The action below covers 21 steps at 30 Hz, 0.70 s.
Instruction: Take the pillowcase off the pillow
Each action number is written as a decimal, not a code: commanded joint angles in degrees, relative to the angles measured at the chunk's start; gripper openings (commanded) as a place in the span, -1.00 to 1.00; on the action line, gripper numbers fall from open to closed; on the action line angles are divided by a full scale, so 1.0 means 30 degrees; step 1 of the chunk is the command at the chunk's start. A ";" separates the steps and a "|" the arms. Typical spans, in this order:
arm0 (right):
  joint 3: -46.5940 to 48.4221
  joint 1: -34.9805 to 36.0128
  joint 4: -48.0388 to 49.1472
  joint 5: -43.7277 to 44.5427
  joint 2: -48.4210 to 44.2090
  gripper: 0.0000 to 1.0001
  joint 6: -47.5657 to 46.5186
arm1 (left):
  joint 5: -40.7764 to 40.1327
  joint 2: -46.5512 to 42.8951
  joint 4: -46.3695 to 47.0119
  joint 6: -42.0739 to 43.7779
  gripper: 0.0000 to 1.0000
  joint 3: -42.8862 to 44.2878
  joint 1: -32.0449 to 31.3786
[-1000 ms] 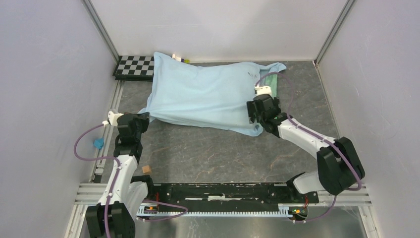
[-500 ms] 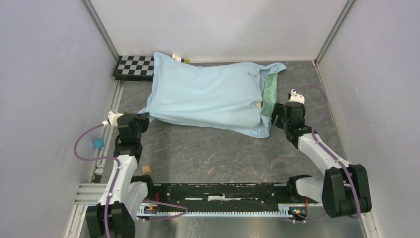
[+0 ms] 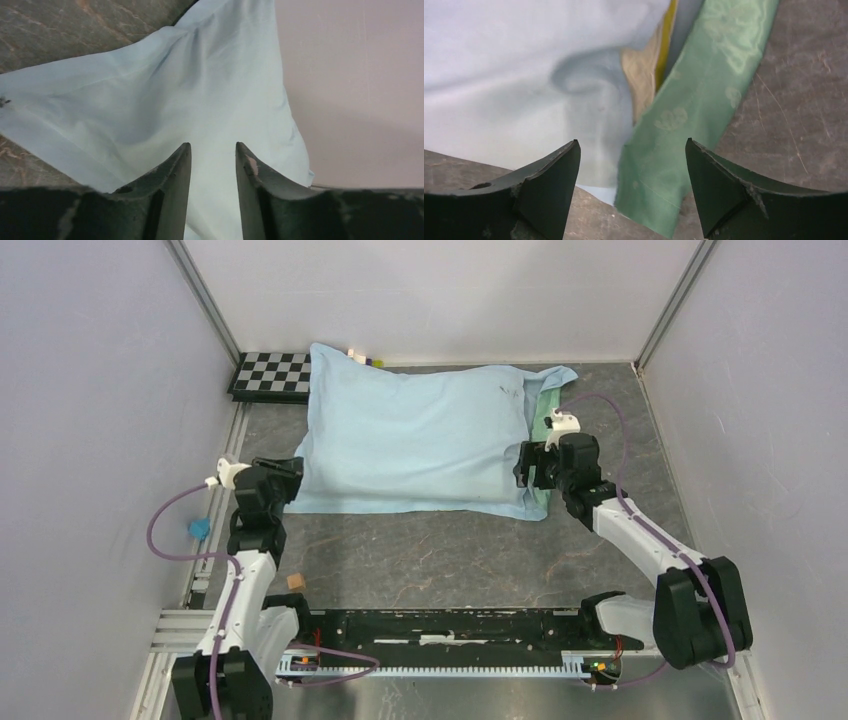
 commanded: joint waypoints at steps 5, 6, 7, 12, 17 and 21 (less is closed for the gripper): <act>-0.0742 -0.0018 -0.0498 0.2774 -0.0732 -0.20 -0.0073 | 0.0960 0.2348 -0.2063 0.4834 0.12 0.5449 -0.4713; -0.1208 -0.0019 -0.0254 0.2916 -0.1297 -0.37 -0.0070 | 0.0715 0.2521 -0.1994 0.5246 0.18 0.5781 -0.5621; -0.1539 -0.0014 -0.0136 0.3238 -0.1726 -0.57 -0.0035 | 0.0220 0.2668 -0.1860 0.5567 0.25 0.6012 -0.6818; -0.2332 -0.0014 -0.1038 0.4649 -0.3668 -1.00 0.0235 | -0.0100 0.5653 -0.1476 0.8160 0.51 0.8293 -1.1101; -0.2747 -0.0017 -0.1608 0.4590 -0.5066 -1.00 0.0416 | -0.0178 1.1132 -0.4847 1.2151 0.57 1.3843 -1.4670; -0.3022 -0.0017 -0.2168 0.4725 -0.5759 -1.00 0.0550 | -0.1620 1.4291 -0.6206 1.5101 0.59 1.7458 -1.6745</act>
